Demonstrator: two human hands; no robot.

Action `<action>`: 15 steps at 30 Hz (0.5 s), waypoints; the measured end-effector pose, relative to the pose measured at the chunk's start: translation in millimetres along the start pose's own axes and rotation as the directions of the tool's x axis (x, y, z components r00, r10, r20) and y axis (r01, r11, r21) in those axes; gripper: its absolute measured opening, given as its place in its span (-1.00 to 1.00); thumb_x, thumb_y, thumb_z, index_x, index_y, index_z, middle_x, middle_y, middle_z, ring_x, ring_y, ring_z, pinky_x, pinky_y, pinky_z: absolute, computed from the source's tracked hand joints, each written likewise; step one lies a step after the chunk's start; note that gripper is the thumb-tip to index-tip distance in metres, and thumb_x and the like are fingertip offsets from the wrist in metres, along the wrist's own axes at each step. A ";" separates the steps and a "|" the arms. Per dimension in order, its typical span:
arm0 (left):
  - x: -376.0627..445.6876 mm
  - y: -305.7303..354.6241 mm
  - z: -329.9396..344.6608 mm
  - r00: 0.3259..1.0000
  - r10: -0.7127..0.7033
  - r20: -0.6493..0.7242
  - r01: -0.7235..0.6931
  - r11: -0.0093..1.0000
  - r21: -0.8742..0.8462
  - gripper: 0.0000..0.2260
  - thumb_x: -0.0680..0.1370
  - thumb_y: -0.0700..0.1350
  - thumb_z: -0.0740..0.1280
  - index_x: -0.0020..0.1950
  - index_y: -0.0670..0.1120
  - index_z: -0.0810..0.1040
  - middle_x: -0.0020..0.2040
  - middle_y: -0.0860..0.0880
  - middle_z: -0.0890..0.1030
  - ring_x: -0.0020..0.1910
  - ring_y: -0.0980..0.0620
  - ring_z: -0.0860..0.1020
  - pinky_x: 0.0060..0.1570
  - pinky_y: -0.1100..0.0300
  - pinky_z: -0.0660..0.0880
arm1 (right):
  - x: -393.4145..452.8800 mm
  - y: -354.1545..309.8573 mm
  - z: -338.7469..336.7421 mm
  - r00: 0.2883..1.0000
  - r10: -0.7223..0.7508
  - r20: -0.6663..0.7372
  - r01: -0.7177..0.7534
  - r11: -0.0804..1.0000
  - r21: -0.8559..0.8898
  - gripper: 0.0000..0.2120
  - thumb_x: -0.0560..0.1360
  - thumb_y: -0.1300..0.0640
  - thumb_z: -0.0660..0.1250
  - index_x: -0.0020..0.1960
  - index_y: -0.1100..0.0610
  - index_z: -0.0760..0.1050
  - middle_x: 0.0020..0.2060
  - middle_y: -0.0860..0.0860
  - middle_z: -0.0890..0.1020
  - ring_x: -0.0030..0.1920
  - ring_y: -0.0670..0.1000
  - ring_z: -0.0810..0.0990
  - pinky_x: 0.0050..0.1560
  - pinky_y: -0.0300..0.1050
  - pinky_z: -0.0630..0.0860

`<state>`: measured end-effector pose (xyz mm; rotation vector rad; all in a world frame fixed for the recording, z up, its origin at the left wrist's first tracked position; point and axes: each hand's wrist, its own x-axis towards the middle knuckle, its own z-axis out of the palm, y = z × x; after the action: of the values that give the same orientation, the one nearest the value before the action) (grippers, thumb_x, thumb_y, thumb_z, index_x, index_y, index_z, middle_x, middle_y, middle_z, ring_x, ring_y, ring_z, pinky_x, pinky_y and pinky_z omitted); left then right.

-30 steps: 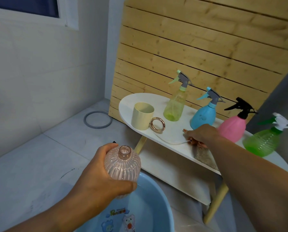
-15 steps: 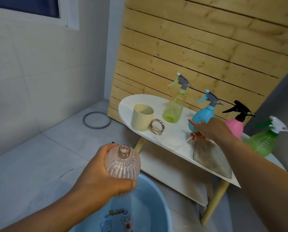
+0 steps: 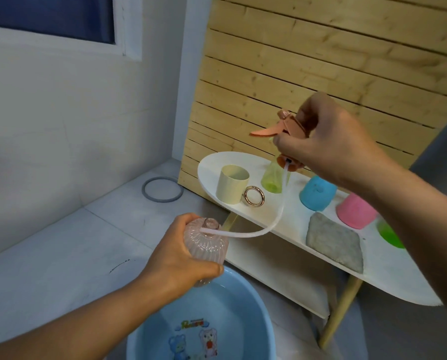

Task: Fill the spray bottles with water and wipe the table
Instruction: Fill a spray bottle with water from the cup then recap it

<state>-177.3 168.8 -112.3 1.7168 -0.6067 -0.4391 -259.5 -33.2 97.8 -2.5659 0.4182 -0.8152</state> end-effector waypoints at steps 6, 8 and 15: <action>-3.7 3.8 -0.6 0.999 0.051 -0.019 -0.050 0.998 0.047 -0.23 0.19 -0.14 0.70 0.22 0.29 0.38 0.14 0.19 0.53 0.06 0.16 0.57 -0.16 0.28 0.63 | 2.9 -27.3 0.2 0.983 -0.180 -0.024 0.164 0.937 -0.309 -0.77 0.44 -0.02 0.36 -0.03 0.03 0.36 -0.28 -0.08 0.61 -0.21 0.05 0.64 -0.25 0.09 0.59; -4.1 3.6 -0.2 0.998 0.061 -0.025 -0.059 0.996 0.070 -0.18 0.18 -0.12 0.70 0.27 0.28 0.36 0.18 0.17 0.51 0.10 0.13 0.55 -0.11 0.24 0.62 | 7.9 -32.6 -3.0 0.976 -0.214 -0.033 0.190 0.920 -0.344 -0.76 0.43 0.00 0.36 -0.02 0.05 0.36 -0.25 -0.08 0.60 -0.18 0.08 0.62 -0.22 0.10 0.57; -4.4 4.5 -0.2 0.999 0.053 -0.009 -0.052 0.996 0.075 -0.14 0.17 -0.09 0.73 0.29 0.29 0.33 0.20 0.19 0.49 0.15 0.10 0.51 -0.07 0.24 0.58 | 20.0 -55.7 -3.8 0.923 -0.384 0.006 0.321 0.763 -0.561 -0.72 0.46 -0.04 0.35 0.00 0.04 0.30 -0.11 0.04 0.52 -0.17 0.18 0.48 -0.25 -0.03 0.33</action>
<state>-181.4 171.0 -108.0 1.7688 -0.6660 -0.3740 -237.4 6.1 136.3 -3.2219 0.2173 -1.1026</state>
